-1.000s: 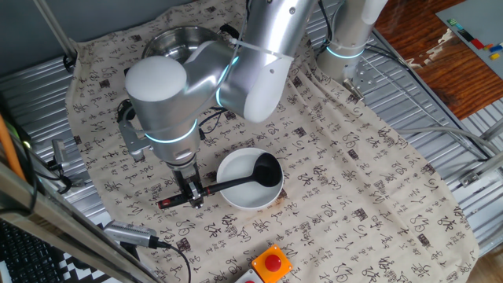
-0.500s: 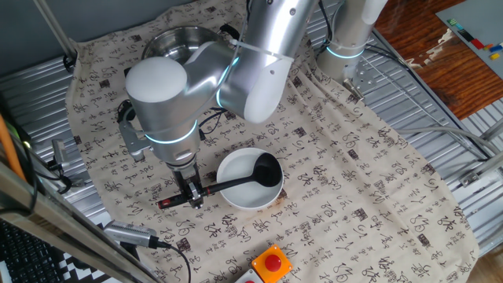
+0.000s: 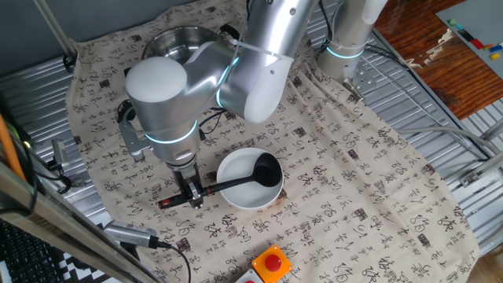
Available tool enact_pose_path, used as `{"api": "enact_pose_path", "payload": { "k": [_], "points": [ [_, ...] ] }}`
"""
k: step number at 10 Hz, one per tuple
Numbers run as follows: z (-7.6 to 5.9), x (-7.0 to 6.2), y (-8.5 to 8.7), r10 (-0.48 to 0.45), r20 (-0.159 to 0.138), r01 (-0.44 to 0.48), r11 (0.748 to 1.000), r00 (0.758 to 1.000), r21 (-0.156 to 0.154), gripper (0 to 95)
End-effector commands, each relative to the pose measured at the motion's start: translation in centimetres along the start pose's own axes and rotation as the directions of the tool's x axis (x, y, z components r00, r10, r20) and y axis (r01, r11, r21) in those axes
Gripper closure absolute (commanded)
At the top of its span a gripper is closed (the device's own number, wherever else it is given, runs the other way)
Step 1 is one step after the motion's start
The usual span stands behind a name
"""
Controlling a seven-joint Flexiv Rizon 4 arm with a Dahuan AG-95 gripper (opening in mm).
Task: Scoop water with a large spoon from one bowl to another
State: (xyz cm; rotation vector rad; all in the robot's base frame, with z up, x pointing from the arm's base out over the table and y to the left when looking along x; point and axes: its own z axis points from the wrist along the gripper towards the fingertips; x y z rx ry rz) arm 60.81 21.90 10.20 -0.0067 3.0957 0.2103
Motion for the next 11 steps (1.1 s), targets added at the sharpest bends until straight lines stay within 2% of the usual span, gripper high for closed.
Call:
{"api": "enact_pose_path", "payload": {
  "k": [1, 8, 9, 11],
  "points": [
    [0.0, -0.01, 0.0, 0.0, 0.0, 0.0, 1.0, 1.0, 0.0, 57.0],
    [0.0, -0.01, 0.0, 0.0, 0.0, 0.0, 1.0, 1.0, 0.0, 57.0],
    [0.33, 0.53, -0.24, -0.034, -0.007, 0.034, 0.999, 0.999, 0.013, 57.0],
    [0.33, 0.53, -0.24, -0.035, -0.008, 0.035, 0.999, 0.999, 0.015, 57.0]
  ]
}}
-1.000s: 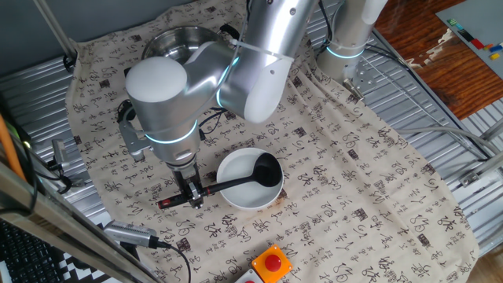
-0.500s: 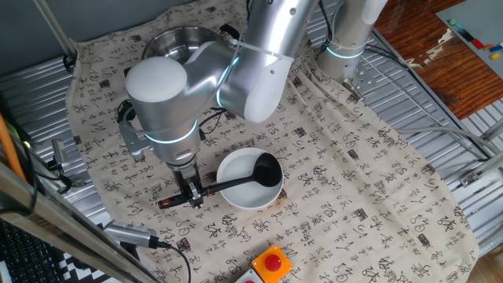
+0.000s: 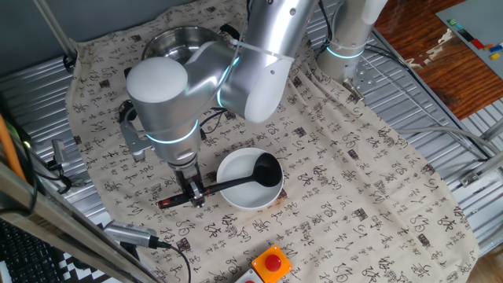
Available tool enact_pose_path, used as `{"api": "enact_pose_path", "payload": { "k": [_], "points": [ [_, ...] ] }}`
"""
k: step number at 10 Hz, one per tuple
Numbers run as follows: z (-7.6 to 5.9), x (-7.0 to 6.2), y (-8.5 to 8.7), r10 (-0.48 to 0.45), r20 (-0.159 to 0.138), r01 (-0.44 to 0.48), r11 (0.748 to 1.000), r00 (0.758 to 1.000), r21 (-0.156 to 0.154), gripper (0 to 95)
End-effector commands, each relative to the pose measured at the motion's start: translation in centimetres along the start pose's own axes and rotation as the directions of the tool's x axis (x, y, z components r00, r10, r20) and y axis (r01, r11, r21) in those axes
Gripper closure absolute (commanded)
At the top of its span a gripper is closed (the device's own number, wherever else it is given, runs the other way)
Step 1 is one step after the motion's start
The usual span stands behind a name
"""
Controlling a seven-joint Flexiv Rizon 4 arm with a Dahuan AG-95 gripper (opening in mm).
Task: Scoop water with a large spoon from one bowl to another
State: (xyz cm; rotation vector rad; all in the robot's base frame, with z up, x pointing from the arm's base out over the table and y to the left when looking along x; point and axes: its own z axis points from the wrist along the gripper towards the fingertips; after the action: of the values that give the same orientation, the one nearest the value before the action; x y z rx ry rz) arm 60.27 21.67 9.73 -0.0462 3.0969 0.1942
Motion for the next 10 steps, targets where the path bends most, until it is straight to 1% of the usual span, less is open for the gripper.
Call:
{"api": "enact_pose_path", "payload": {
  "k": [1, 6, 10],
  "points": [
    [-0.1, -0.02, 0.05, -0.01, -0.005, 0.01, 1.0, 1.0, 0.004, 57.0],
    [-0.22, 0.17, 0.03, -0.008, -0.01, 0.008, 1.0, 1.0, 0.008, 57.0],
    [-0.16, 0.92, -0.13, -0.01, -0.01, 0.01, 1.0, 1.0, 0.014, 57.0]
  ]
}}
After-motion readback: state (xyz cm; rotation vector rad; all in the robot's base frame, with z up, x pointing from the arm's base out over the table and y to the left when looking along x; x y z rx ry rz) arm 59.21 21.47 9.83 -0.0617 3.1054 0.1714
